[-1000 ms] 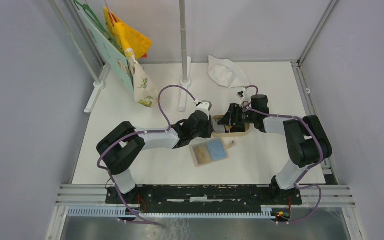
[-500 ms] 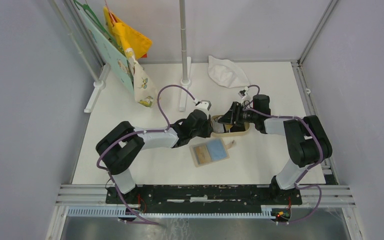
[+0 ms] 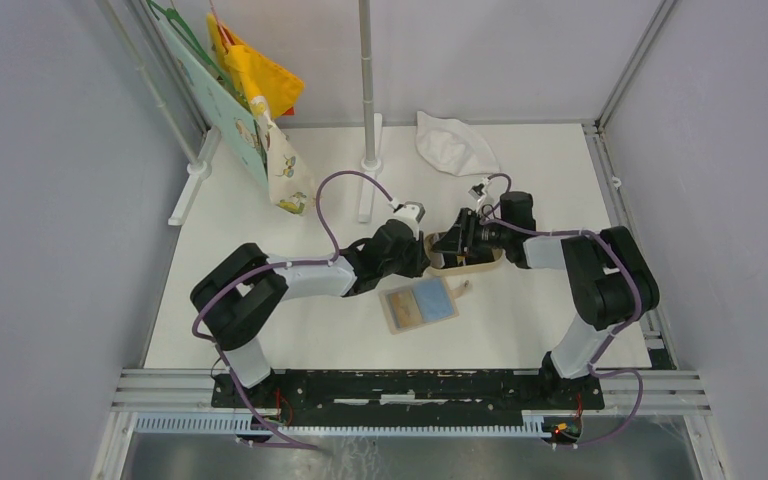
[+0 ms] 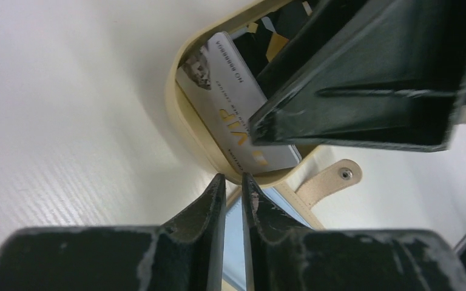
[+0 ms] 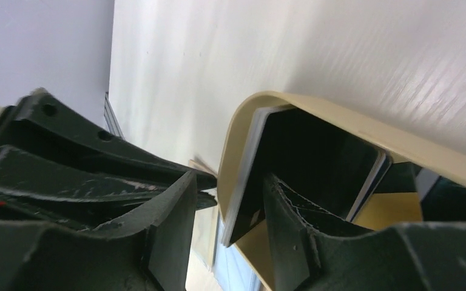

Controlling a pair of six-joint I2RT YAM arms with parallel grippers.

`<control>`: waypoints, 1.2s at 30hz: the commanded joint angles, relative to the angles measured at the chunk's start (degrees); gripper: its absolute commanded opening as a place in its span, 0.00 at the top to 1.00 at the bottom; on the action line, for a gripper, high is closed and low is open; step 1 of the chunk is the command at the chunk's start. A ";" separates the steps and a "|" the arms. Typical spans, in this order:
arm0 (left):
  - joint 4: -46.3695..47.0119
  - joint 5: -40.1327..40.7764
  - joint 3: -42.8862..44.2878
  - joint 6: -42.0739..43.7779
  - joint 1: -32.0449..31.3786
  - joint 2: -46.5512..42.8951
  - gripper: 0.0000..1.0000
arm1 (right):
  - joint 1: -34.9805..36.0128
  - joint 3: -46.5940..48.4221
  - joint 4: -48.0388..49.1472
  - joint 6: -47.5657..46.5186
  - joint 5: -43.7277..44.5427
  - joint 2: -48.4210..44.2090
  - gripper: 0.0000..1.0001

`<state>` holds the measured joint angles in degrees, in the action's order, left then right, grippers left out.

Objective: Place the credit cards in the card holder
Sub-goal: Pick up the credit card from the storage box.

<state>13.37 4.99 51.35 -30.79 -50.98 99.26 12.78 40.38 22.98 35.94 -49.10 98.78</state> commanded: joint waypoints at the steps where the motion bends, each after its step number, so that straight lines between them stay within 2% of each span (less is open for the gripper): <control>1: 4.70 -2.39 0.34 -1.03 -0.65 -2.32 0.79 | 1.70 0.73 -1.40 -1.59 -1.55 2.13 0.51; 14: 4.58 -2.44 0.41 -0.94 -0.68 -2.45 0.79 | 1.39 4.62 -13.93 -13.06 9.86 -0.09 0.46; 22: 4.39 -2.71 0.37 -0.86 -0.63 -3.49 0.77 | 0.44 5.76 -14.37 -13.87 5.43 2.22 0.49; 31: 4.39 -2.24 -1.66 -0.83 -0.69 -8.51 0.62 | -0.78 5.76 -12.18 -11.38 -1.91 4.90 0.51; 36: 3.72 -1.13 -3.82 -0.59 -0.69 -12.61 0.61 | -1.57 5.84 -11.82 -10.63 -4.34 4.75 0.54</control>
<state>14.46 2.63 48.95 -30.79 -51.51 90.98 11.81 45.17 10.20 24.80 -50.70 103.11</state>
